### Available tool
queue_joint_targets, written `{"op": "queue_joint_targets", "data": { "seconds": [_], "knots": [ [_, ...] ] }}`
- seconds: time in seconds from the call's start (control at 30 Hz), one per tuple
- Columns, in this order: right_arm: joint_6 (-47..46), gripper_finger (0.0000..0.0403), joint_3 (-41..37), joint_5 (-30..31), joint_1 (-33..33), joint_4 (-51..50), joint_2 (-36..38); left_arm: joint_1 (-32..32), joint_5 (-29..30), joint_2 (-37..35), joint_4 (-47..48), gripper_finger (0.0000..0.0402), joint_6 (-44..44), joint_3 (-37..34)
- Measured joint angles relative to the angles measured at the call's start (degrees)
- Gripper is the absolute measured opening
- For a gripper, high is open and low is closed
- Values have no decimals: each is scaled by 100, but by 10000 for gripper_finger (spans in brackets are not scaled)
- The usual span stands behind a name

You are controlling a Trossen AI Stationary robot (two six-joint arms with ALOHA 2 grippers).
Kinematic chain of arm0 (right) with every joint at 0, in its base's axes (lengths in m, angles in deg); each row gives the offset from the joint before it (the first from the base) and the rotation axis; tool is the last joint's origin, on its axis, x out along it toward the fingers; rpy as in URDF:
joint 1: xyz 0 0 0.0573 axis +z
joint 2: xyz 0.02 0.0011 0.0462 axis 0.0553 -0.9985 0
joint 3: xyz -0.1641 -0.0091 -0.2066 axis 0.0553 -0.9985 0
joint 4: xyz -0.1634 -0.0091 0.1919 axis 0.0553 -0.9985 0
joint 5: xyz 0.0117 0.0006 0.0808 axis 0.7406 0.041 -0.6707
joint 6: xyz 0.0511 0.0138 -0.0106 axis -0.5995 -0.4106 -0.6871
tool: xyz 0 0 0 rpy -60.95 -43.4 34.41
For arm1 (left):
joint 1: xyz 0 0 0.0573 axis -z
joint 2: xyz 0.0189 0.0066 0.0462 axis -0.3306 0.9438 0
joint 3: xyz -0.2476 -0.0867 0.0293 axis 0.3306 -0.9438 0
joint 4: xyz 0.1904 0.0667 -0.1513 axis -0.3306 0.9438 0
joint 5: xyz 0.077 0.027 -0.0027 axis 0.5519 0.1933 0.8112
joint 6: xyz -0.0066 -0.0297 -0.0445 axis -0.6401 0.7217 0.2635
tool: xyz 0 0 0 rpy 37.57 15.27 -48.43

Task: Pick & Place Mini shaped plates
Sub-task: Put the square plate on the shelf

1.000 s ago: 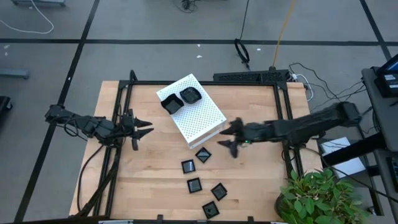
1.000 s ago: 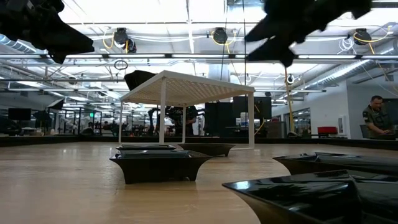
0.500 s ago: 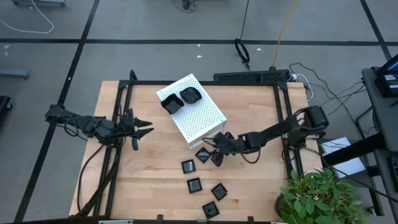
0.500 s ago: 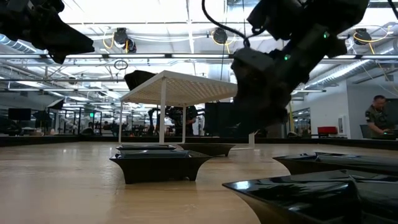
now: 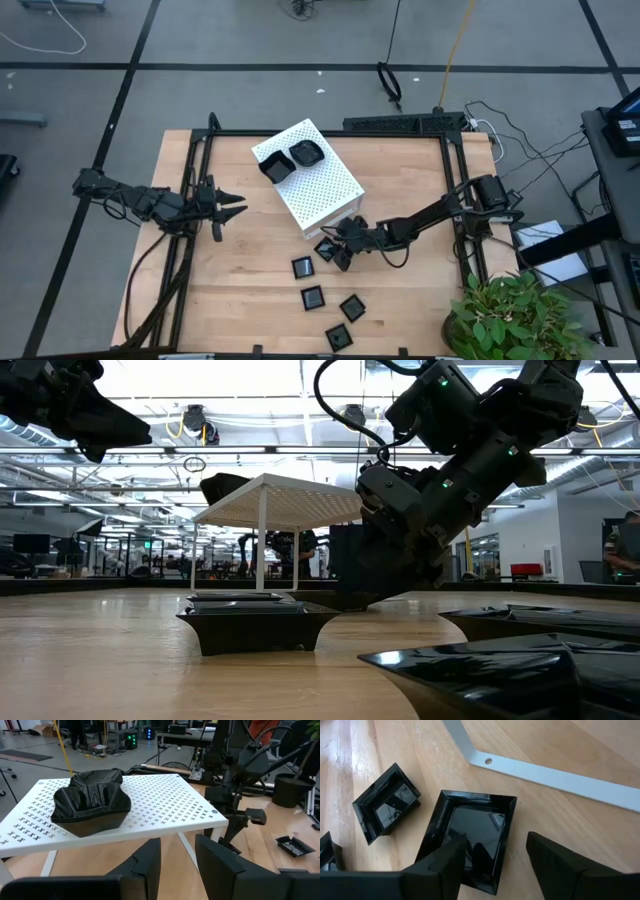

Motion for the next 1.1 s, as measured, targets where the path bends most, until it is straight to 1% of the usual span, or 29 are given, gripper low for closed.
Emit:
{"op": "queue_joint_targets", "data": {
  "seconds": [0.1, 0.17, 0.3, 0.6, 0.67, 0.77, 0.83, 0.97, 1.1],
  "knots": [
    [131, 191, 0, 86, 49, -28, -22, 0, -2, -1, 0, 122, 0, 0],
    [189, 174, 0, 188, 86, -54, -24, 0, -2, -2, 0, 122, 0, 2],
    [379, 125, -7, 338, 148, -71, 6, 0, -2, -2, 0, 122, 0, 2],
    [553, 13, -11, 354, 162, -30, 39, 0, -2, -2, 0, 122, 0, 2],
    [659, 5, -11, 353, 168, -7, 91, 0, -2, -2, 0, 122, 0, 2],
    [851, 9, -11, 347, 188, 2, 209, 0, -2, -2, 1, 122, 0, 2],
    [1082, 8, -20, 230, 207, -30, 375, 0, -2, -2, 0, 122, 0, 2],
    [1292, 2, -17, -160, 258, -128, 903, 0, -2, -2, 0, 122, 0, 2],
    [1315, 2, -17, -364, 361, -327, 1502, 0, -2, -2, 2, 122, 0, 2]
  ]
}}
